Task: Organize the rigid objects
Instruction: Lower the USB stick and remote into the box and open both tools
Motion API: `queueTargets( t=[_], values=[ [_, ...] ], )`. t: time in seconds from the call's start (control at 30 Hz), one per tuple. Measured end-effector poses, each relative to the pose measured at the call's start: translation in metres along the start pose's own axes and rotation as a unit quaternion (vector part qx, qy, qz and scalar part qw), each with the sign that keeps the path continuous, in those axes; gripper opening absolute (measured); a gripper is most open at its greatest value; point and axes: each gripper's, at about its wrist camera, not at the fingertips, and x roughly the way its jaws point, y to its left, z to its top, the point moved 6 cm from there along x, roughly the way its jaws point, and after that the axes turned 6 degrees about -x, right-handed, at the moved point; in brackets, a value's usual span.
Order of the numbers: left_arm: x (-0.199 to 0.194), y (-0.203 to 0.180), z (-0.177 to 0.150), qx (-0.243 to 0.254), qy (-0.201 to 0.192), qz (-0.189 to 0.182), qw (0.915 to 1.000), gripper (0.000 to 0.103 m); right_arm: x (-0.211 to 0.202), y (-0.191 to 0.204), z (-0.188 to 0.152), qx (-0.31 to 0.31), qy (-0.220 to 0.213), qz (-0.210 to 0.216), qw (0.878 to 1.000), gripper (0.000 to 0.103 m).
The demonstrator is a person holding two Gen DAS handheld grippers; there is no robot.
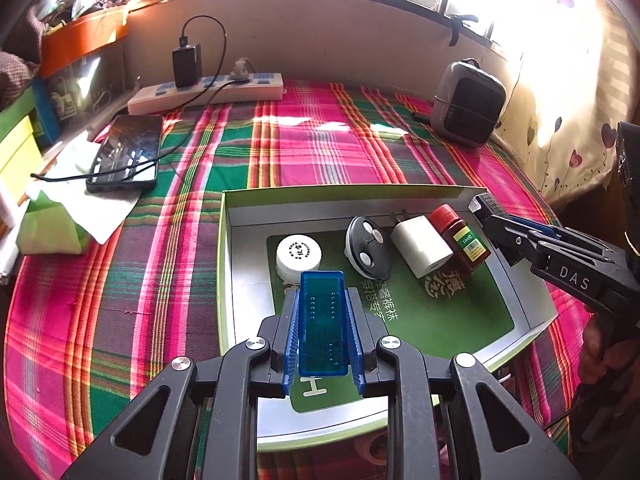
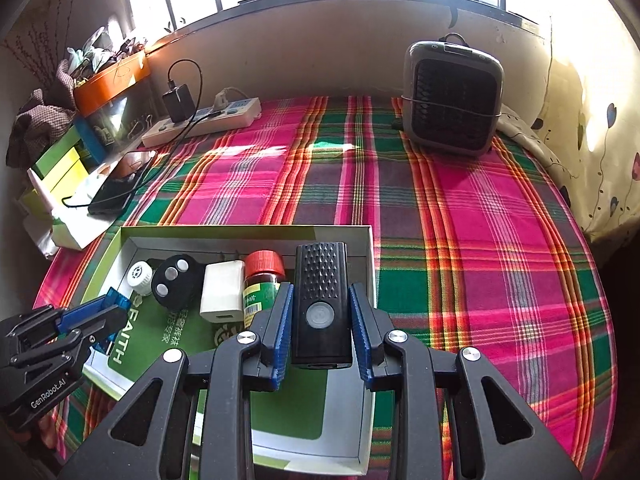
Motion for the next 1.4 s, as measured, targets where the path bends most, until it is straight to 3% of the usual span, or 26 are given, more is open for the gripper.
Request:
queueTargets(
  t=[0.63, 1.4],
  values=[
    [0.011, 0.004, 0.003, 0.004, 0.002, 0.006, 1.0000, 0.021, 0.025, 0.004, -0.001, -0.003, 0.026, -0.002, 1.000, 0.029],
    [0.011, 0.004, 0.002, 0.007, 0.002, 0.009, 0.9999, 0.021, 0.025, 0.005, 0.000, -0.001, 0.021, -0.003, 1.000, 0.029]
  ],
)
